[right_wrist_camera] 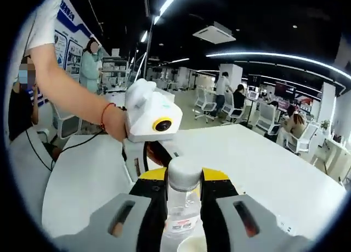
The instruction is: Arrange the tabletop items into an orderly group along one side of the table until the central work area is clear of visible clutter.
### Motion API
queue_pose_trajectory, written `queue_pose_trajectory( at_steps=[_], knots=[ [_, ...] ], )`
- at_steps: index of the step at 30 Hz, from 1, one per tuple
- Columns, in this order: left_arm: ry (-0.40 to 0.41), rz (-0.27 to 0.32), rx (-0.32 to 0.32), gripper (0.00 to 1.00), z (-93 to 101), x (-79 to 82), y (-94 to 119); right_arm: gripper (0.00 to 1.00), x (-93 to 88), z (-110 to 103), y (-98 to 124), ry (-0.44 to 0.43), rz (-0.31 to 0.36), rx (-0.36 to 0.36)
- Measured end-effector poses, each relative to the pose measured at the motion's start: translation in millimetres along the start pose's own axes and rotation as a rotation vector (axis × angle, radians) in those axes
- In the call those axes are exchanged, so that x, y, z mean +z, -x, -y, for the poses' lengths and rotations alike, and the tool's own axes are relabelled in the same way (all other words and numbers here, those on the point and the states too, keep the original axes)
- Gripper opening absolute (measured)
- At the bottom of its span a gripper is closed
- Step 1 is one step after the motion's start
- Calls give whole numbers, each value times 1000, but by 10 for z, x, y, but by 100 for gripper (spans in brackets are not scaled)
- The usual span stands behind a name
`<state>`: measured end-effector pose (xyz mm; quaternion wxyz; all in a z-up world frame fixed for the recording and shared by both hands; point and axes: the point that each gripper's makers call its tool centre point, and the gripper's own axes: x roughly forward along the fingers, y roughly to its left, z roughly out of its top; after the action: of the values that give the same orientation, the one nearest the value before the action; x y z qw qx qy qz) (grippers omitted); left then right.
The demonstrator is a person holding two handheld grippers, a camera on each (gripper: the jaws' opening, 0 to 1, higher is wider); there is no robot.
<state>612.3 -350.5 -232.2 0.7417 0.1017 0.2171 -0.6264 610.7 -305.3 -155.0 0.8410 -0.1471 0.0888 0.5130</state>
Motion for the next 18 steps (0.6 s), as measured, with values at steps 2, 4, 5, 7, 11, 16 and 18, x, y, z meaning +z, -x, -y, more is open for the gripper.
queue_pose_trajectory(
  at_steps=[2,4,5,7,11,16,18],
  knots=[
    [3,-6,0,38,6,-33,-13,20,-36,1,4,7,-10,-2],
    [2,-10,3,39,-1,-61,-25,20,-68,1,7,9,-17,-3],
    [3,-12,5,39,-4,-73,-30,20,-82,1,9,10,-20,-4],
    [2,-19,8,39,-4,-100,-42,20,-123,-1,15,14,-30,-6],
    [8,-20,11,39,8,-135,-74,20,-171,-5,27,15,-41,-4],
    [21,-19,14,39,22,-173,-123,20,-237,-9,28,16,-58,0],
    [22,-18,15,39,17,-185,-132,20,-256,-2,32,15,-60,-1]
  ],
)
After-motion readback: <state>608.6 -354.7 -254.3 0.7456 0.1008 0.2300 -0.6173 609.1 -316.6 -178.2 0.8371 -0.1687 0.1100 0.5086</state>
